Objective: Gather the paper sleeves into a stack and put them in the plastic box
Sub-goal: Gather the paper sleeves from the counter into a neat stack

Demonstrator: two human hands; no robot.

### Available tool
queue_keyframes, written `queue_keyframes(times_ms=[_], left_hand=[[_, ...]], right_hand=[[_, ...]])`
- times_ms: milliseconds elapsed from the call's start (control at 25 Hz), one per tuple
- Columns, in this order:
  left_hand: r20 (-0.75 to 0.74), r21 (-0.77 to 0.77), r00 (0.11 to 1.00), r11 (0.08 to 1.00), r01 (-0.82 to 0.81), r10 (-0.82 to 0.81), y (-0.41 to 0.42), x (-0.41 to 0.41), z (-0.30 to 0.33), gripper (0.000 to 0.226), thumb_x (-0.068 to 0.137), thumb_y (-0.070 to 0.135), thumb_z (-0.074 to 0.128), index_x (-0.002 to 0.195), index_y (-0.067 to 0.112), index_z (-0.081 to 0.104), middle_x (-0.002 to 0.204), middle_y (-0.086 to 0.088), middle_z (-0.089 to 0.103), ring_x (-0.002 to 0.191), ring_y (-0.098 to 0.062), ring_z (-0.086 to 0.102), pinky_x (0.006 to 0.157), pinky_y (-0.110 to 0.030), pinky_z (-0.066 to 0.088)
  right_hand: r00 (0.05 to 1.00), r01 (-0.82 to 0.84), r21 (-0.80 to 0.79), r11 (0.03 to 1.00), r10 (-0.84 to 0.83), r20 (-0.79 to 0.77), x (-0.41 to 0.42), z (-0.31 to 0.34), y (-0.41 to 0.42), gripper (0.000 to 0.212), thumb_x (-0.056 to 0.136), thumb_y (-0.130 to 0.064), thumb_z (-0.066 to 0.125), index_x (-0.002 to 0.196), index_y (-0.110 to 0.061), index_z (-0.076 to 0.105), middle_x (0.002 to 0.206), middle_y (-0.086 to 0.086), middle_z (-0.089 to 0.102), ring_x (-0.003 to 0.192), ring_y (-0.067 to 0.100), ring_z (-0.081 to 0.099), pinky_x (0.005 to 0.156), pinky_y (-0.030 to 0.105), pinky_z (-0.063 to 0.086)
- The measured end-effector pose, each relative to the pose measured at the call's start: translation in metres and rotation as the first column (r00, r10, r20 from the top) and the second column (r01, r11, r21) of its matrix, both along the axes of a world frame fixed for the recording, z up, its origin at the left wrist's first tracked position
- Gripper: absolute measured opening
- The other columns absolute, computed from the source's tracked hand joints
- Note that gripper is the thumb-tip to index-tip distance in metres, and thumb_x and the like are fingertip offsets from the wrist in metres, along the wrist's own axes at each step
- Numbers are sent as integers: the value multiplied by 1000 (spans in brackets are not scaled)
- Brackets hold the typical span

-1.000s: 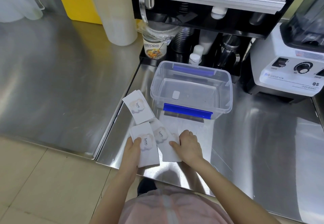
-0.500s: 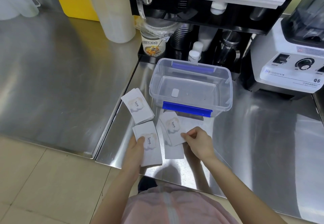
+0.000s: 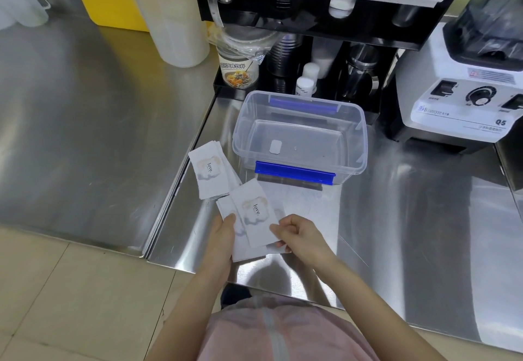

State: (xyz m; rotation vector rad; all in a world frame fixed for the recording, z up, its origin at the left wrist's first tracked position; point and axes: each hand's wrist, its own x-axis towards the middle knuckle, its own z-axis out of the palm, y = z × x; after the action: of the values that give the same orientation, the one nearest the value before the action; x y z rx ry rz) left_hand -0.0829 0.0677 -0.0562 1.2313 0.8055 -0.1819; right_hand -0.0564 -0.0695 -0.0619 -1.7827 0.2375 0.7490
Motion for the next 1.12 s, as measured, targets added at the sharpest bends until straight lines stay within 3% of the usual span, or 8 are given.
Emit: queue_keyframes(times_ms=[200,320,400,520,680,800,960,1120], left_hand=[[-5,118,999,992,51,-51,3,-4,-9,28,93,23,46,119,12,50,90,4,63,80,-16,62,75,-38,53],[-15,125,999,991,45,-43,5,-7,-8,21,93,20,46,113,14,49,85,6,61,73,-11,59,53,-23,54],[-27,111,999,993,32,-29,5,-8,-6,20,93,18,46,112,14,48,84,6,59,71,-9,58,47,-21,52],[-34,79,999,997,22,-19,4,-10,-4,16,93,16,46,109,14,49,84,4,59,71,-11,58,40,-25,52],[-43,70,999,997,23,-20,6,-12,-3,9,94,14,44,102,16,47,82,3,58,70,-13,57,33,-18,48],[-41,48,998,998,39,-37,8,-14,-4,14,93,15,44,106,17,48,85,3,59,72,-15,59,42,-27,56],[-49,8,998,999,47,-46,11,-15,-9,17,92,15,44,109,18,48,89,0,60,78,-23,61,73,-56,54],[-38,33,997,997,64,-63,8,-14,-10,16,92,15,44,105,21,50,91,0,61,78,-19,61,68,-48,56]], right_hand=[[966,-222,-195,955,243,92,-5,-2,13,22,84,-32,61,67,-24,49,64,-4,59,59,13,58,62,20,47],[963,-219,-229,948,248,106,-2,-2,10,25,89,-35,53,70,-19,53,68,-2,61,61,11,58,73,30,50],[963,-139,-361,922,210,167,2,-8,7,23,90,-37,51,86,-14,55,87,5,62,79,18,60,76,33,45],[939,-132,-618,775,297,171,5,-16,12,50,83,-45,56,112,-6,45,117,11,49,109,31,51,81,37,41],[908,-203,-742,639,407,102,7,-20,24,62,81,-46,59,119,-2,38,126,15,42,118,31,43,92,39,40],[939,-190,-647,739,328,99,8,-18,18,48,84,-35,60,114,-4,38,125,17,47,115,33,46,87,39,41],[978,-109,-363,926,165,128,4,-8,1,33,89,-15,54,106,-8,26,122,18,56,88,27,53,52,19,38],[985,-67,-178,982,94,145,1,4,-4,51,91,-17,51,134,-14,23,118,4,55,89,17,51,50,1,40]])
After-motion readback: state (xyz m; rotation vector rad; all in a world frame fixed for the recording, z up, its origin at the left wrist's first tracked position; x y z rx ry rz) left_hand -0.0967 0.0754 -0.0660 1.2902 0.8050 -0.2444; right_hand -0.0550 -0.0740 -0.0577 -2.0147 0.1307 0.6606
